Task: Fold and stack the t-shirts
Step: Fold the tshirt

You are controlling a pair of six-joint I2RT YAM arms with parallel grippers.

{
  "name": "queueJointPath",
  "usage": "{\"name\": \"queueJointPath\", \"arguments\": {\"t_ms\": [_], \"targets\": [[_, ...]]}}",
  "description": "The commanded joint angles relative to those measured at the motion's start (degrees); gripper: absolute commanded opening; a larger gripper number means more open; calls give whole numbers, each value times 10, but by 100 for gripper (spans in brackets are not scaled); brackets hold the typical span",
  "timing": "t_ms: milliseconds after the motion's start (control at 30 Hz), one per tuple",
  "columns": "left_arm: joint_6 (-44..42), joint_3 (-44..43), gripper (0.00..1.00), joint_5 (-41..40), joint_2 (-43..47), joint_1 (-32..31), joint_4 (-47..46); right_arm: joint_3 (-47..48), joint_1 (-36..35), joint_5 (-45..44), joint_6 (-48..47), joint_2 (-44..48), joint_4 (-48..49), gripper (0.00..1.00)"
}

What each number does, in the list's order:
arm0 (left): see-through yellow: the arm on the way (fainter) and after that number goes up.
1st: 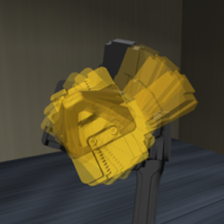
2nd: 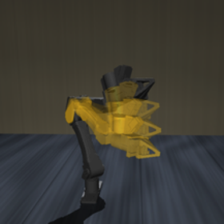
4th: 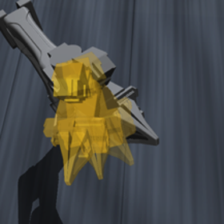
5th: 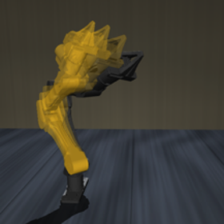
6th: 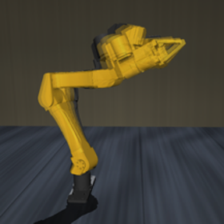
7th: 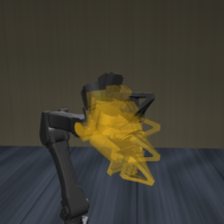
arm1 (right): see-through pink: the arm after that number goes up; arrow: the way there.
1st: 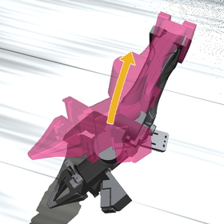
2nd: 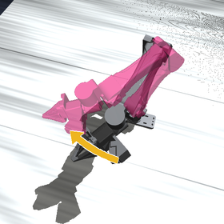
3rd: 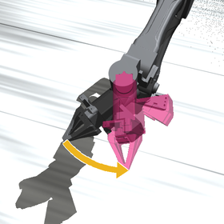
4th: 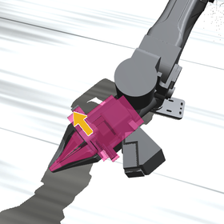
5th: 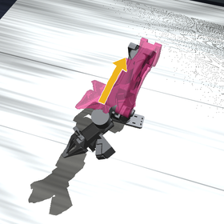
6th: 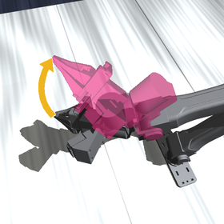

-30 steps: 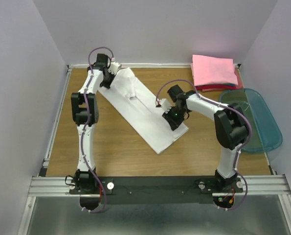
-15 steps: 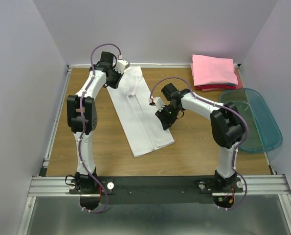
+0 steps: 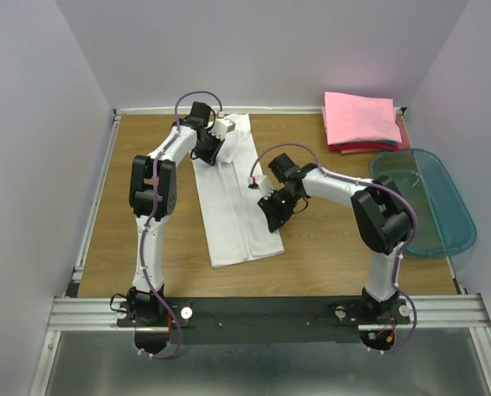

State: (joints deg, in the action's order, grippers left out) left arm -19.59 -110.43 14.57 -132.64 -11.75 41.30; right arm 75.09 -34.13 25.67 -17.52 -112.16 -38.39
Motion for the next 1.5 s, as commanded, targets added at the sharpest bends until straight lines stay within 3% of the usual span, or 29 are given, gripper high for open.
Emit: {"name": "queueJointPath", "arguments": {"t_ms": [0, 233, 433, 500, 533, 600, 767, 900, 1033, 1200, 1467], "targets": [[11, -50, 20, 33, -52, -26, 7, -62, -54, 37, 38, -21, 21, 33], [26, -148, 20, 47, -104, -62, 25, -67, -84, 36, 64, 16, 38, 35], [26, -118, 35, 103, 3, -26, -21, -37, -17, 63, 74, 87, 24, 37], [-8, -52, 40, 118, 103, -13, -33, -15, 6, 45, 68, 107, 16, 39], [-8, -51, 43, 127, 104, -8, -39, -10, 9, 45, 64, 110, 11, 39], [-59, 48, 47, 144, 194, 3, -64, -5, 9, 15, 54, 101, 2, 39], [-157, 241, 48, 132, 322, 16, -55, 34, 15, -46, 47, 50, 10, 40], [-239, 348, 43, 135, 365, 13, -27, 87, 36, -78, 57, 5, 35, 40], [-263, 463, 40, 120, 416, -9, -48, 154, 58, -112, 66, -64, 49, 38], [-272, 540, 38, 77, 437, -38, -84, 222, 64, -123, 70, -124, 48, 37], [-274, 602, 33, 35, 398, -92, -116, 265, 66, -163, 63, -190, 56, 37]]}}
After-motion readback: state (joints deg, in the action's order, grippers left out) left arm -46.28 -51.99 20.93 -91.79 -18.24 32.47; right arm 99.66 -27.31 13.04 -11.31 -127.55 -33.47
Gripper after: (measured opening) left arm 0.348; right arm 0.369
